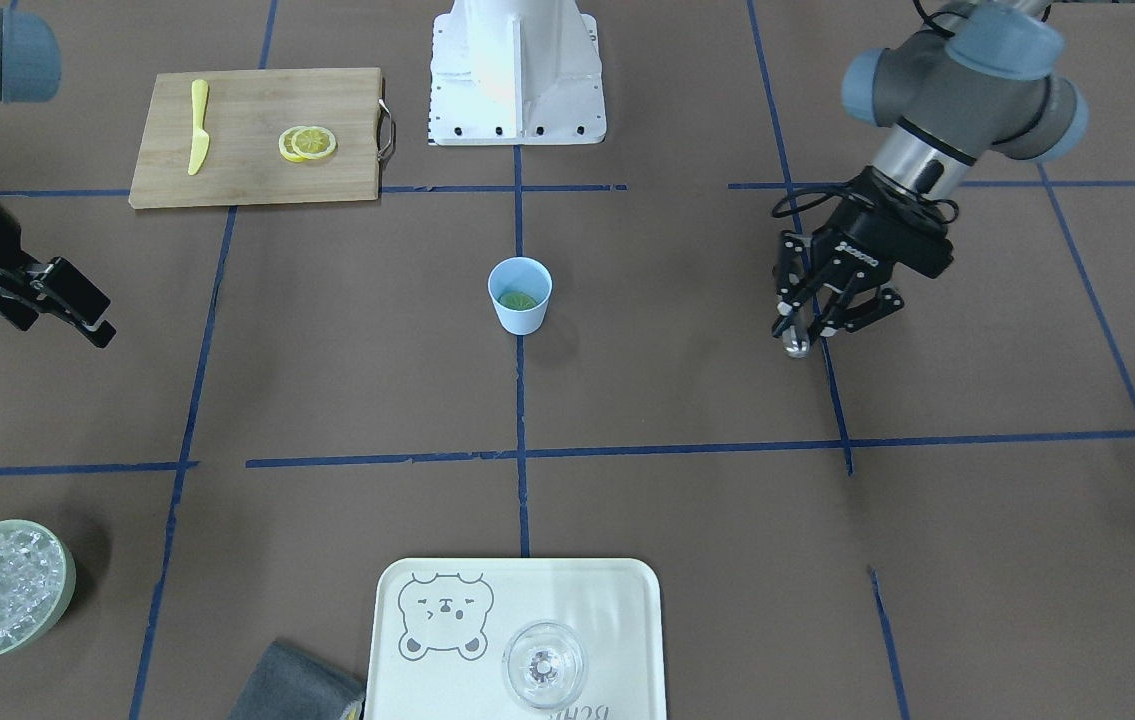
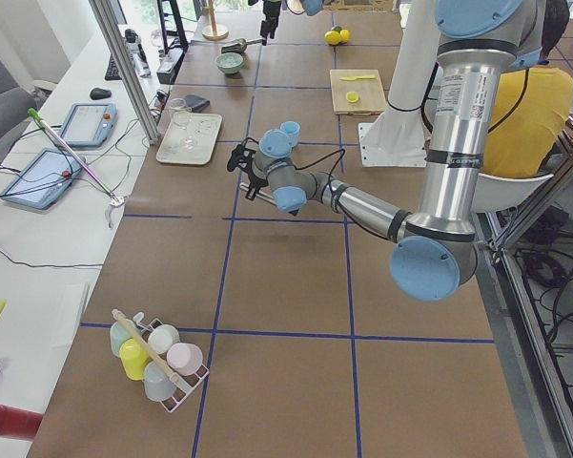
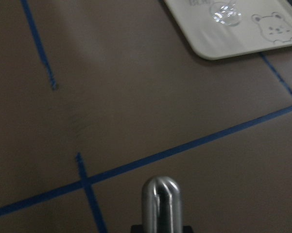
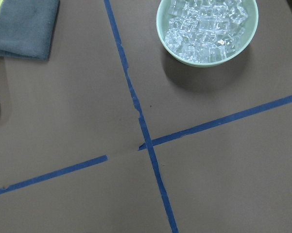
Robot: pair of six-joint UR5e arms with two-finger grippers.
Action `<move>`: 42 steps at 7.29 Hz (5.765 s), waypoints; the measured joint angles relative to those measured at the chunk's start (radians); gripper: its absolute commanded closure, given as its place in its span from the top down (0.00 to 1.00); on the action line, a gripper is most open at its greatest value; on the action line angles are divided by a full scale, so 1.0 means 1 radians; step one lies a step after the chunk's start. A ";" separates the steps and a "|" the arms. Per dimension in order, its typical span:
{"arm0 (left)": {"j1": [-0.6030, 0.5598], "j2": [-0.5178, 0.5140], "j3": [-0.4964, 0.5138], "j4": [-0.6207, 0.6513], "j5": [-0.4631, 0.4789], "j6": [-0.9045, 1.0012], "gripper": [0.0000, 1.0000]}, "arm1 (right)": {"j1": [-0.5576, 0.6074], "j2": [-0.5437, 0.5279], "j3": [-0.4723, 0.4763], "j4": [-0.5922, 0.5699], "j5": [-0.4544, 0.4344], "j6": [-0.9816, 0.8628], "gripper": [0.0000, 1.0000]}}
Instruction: Squeeze lemon into cup
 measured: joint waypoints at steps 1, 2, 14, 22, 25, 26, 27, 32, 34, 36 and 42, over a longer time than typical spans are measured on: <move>-0.012 -0.007 0.023 0.128 -0.017 0.002 0.00 | 0.000 0.000 0.003 0.000 0.000 0.002 1.00; -0.018 -0.023 0.064 0.210 -0.021 0.006 0.00 | 0.000 0.000 0.004 0.000 0.000 0.002 1.00; -0.031 -0.050 0.242 0.264 -0.022 0.095 0.82 | 0.001 -0.002 0.024 0.000 0.002 0.004 1.00; -0.360 0.026 0.113 0.265 -0.263 0.424 1.00 | 0.209 -0.069 -0.178 -0.013 0.123 -0.466 1.00; -0.525 0.053 0.172 0.322 -0.278 0.710 1.00 | 0.373 -0.056 -0.362 -0.092 0.186 -0.845 1.00; -0.554 0.052 0.177 0.393 -0.260 0.768 1.00 | 0.400 -0.037 -0.378 -0.170 0.190 -0.939 1.00; -0.574 0.043 0.163 0.503 -0.252 0.808 1.00 | 0.418 -0.019 -0.383 -0.242 0.190 -1.014 1.00; -0.590 0.083 0.102 0.686 -0.251 0.882 1.00 | 0.441 0.005 -0.381 -0.319 0.192 -1.110 1.00; -0.588 0.108 0.109 0.603 -0.257 0.911 1.00 | 0.444 0.005 -0.380 -0.318 0.192 -1.111 1.00; -0.588 0.093 0.097 0.664 -0.260 0.926 1.00 | 0.444 0.005 -0.379 -0.318 0.192 -1.111 1.00; -0.591 0.075 0.128 0.760 -0.260 0.936 1.00 | 0.439 0.005 -0.384 -0.320 0.197 -1.111 1.00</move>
